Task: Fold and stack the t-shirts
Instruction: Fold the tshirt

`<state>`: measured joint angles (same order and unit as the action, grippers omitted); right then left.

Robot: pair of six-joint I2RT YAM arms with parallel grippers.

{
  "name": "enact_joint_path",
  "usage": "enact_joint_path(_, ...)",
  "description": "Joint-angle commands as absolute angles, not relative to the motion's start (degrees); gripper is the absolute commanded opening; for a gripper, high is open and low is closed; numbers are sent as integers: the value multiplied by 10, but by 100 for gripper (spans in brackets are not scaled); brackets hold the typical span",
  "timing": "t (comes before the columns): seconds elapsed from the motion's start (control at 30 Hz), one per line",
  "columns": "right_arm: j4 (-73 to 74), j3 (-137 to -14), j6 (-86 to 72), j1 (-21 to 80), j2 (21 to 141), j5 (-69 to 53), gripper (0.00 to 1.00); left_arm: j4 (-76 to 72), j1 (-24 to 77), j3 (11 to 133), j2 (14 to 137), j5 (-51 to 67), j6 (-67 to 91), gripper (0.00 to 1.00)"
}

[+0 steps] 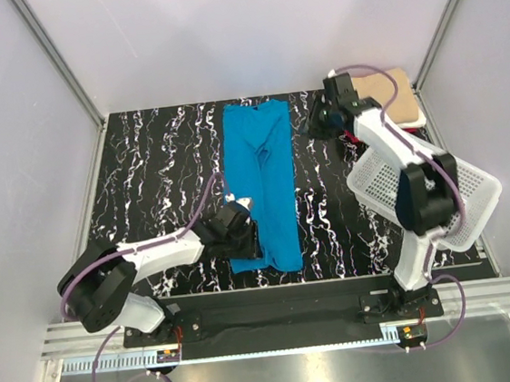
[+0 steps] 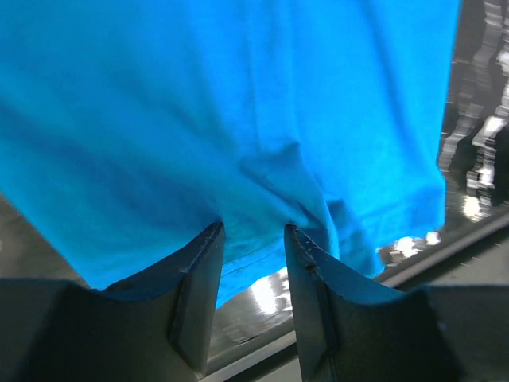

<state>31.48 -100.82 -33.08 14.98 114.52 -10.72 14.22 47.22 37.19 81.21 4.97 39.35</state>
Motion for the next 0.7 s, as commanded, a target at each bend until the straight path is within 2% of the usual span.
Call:
enact_joint_path(0.0,325,-839,-343,174,1006,-85,41,117,502,383,849,71,419,42)
enact_joint_path(0.03,317,-764,-342,181,980,-85,41,124,510,386,842,68,422,42)
enact_joint_path(0.23,310,-573,-373,266,838,-108,41,209,513,371,739,7,407,44)
enact_joint_path(0.4,293,-482,-417,322,767,-124,43,286,513,374,665,-26,386,47)
enact_joint_path(0.67,232,-347,-463,359,693,-156,46,251,512,292,616,-12,434,52)
